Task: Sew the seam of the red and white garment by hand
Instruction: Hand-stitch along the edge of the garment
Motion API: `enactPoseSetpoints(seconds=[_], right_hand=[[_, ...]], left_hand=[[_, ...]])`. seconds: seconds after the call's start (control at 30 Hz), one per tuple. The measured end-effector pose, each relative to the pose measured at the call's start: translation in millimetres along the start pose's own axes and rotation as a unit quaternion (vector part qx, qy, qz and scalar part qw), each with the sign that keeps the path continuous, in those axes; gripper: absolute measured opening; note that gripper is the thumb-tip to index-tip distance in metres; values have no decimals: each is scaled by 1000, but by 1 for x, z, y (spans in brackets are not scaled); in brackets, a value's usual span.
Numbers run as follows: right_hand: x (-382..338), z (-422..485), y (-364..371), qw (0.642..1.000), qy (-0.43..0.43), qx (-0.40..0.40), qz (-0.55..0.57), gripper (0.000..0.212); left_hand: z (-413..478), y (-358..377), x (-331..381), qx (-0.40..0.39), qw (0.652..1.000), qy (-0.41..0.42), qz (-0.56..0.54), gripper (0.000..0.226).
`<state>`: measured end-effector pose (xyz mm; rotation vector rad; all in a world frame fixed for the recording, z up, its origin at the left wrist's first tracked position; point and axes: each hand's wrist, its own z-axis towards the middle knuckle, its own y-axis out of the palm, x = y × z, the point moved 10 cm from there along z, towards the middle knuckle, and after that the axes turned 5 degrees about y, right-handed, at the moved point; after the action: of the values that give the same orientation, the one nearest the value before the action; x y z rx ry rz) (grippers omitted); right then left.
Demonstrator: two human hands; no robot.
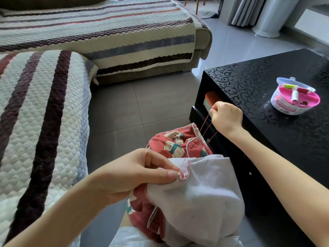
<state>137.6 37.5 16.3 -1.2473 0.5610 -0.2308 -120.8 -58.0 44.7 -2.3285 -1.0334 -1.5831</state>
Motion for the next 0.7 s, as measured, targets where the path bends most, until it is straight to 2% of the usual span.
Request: enactPoseSetpoints(seconds=[0.2, 0.4, 0.47, 0.5, 0.53, 0.57, 0.6, 0.67, 0.7], right_hand=[[0, 0, 6, 1000, -3, 9, -6, 20], [12, 2, 6, 999, 29, 4, -26, 21], [5, -4, -2, 999, 20, -12, 28, 20], [-4, -10, -6, 994, 5, -35, 99, 21], [-18, -21, -12, 977, -14, -78, 200, 23], [-36, -37, -19, 940, -33, -139, 311, 25], [-57, -57, -30, 887, -56, -209, 407, 24], [-96, -102, -45, 793, -111, -357, 481, 21], [-110, -122, -48, 763, -143, -413, 477, 24]], left_hand=[[0, 0, 0, 1, 1000, 0, -4, 6], [1, -1, 0, 4, 1000, -6, -16, 7], [2, -4, -1, 11, 999, -6, -32, 8], [3, -6, -2, 15, 999, -4, -36, 9], [4, -7, -2, 18, 999, -3, -38, 10], [4, -7, -2, 18, 999, -1, -39, 10], [5, -6, -2, 16, 999, 0, -40, 10], [6, -4, -1, 8, 999, 2, -38, 10], [7, -3, -1, 6, 999, 4, -32, 9]])
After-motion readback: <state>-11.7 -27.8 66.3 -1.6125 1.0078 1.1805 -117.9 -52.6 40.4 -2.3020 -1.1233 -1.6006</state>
